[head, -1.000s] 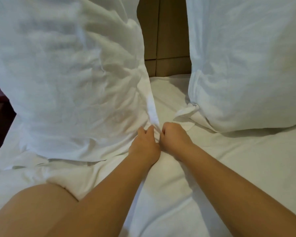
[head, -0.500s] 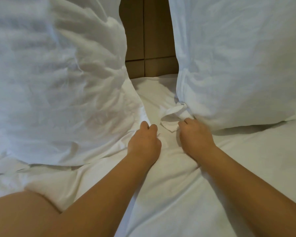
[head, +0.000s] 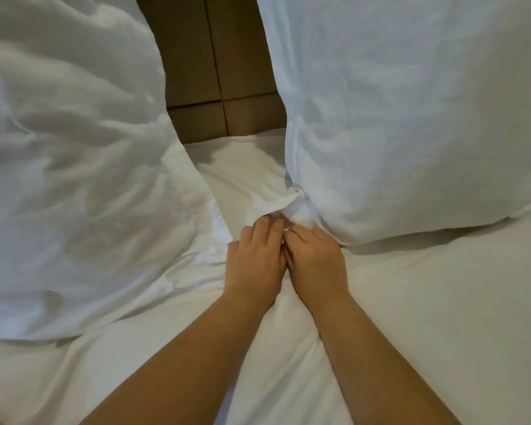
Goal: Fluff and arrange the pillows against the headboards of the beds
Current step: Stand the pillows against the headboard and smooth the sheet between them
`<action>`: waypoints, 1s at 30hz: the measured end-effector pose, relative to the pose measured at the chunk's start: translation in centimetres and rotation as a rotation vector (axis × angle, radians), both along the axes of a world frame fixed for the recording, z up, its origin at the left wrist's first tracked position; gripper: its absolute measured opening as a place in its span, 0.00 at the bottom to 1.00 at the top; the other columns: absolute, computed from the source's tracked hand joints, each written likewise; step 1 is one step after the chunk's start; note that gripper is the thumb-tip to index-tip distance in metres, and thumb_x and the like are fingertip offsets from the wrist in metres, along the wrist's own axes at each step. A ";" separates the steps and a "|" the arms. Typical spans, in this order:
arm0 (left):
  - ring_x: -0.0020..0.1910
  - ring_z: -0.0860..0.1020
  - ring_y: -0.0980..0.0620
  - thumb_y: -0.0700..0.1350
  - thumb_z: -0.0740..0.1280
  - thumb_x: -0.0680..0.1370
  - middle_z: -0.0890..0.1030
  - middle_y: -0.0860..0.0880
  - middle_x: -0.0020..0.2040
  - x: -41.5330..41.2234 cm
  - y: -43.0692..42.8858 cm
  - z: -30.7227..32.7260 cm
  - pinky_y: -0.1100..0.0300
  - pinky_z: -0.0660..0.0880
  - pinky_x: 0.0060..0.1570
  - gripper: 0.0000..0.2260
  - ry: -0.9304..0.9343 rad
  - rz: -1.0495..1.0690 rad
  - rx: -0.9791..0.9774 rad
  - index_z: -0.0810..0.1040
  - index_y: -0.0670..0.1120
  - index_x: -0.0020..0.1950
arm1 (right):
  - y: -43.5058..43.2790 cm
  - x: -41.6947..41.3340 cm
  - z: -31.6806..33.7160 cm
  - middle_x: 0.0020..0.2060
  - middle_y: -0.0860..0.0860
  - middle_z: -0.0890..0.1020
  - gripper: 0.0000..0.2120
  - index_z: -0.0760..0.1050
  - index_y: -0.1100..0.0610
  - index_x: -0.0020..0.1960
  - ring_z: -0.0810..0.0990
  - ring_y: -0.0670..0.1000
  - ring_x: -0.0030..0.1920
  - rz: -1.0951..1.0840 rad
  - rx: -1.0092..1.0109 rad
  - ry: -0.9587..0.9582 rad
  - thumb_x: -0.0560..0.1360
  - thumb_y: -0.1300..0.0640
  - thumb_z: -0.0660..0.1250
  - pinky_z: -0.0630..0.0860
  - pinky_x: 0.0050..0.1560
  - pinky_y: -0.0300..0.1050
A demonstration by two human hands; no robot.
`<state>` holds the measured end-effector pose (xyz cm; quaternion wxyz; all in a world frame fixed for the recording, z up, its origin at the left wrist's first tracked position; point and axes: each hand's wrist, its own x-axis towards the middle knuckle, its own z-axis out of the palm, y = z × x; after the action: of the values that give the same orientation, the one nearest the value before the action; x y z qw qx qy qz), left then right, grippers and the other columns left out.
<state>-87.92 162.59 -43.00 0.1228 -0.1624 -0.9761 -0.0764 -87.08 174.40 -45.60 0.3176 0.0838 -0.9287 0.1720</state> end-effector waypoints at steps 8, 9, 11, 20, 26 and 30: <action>0.55 0.76 0.50 0.46 0.62 0.79 0.70 0.57 0.69 -1.4 0.0 0.2 0.55 0.75 0.44 0.15 -0.150 -0.043 0.156 0.74 0.55 0.65 | -0.7 0.4 0.3 0.34 0.52 0.77 0.08 0.78 0.58 0.41 0.75 0.52 0.34 -0.047 -0.031 -0.041 0.75 0.63 0.61 0.73 0.36 0.44; 0.54 0.77 0.51 0.45 0.63 0.78 0.71 0.58 0.68 -1.3 -0.1 0.5 0.56 0.75 0.46 0.15 -0.166 -0.071 0.179 0.75 0.55 0.64 | -0.7 0.5 0.6 0.34 0.52 0.77 0.09 0.78 0.58 0.41 0.75 0.51 0.34 -0.051 -0.037 -0.055 0.75 0.62 0.60 0.71 0.36 0.43; 0.56 0.78 0.54 0.44 0.63 0.78 0.73 0.58 0.67 -1.1 -0.2 1.2 0.62 0.73 0.52 0.16 -0.209 -0.111 0.214 0.75 0.56 0.64 | -0.8 0.8 1.0 0.34 0.51 0.77 0.08 0.77 0.57 0.41 0.75 0.50 0.35 -0.037 -0.040 -0.094 0.74 0.61 0.59 0.69 0.38 0.41; 0.55 0.77 0.47 0.42 0.61 0.78 0.76 0.48 0.55 2.4 -0.5 3.7 0.56 0.71 0.53 0.07 -0.372 -0.124 0.078 0.76 0.47 0.54 | -0.8 3.5 3.3 0.29 0.52 0.75 0.08 0.71 0.56 0.32 0.74 0.53 0.29 -0.003 0.068 -0.130 0.69 0.59 0.57 0.67 0.34 0.43; 0.46 0.79 0.45 0.36 0.62 0.69 0.79 0.46 0.41 3.8 -0.8 5.2 0.56 0.74 0.42 0.07 -0.627 -0.031 0.223 0.74 0.48 0.36 | -0.2 5.1 4.7 0.24 0.52 0.77 0.11 0.75 0.56 0.29 0.76 0.54 0.24 0.097 0.291 -0.435 0.66 0.55 0.59 0.61 0.25 0.43; 0.42 0.79 0.50 0.34 0.62 0.67 0.82 0.45 0.41 3.8 -1.5 6.9 0.62 0.74 0.38 0.12 -0.794 0.001 0.459 0.83 0.44 0.43 | -0.2 5.1 6.2 0.41 0.54 0.82 0.21 0.79 0.56 0.45 0.78 0.55 0.41 0.089 0.140 -0.502 0.69 0.49 0.50 0.66 0.38 0.44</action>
<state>-84.14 161.09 -36.12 -0.2281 -0.0887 -0.9054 -0.3469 -82.00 174.24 -39.40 0.0628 0.1010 -0.9834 0.1367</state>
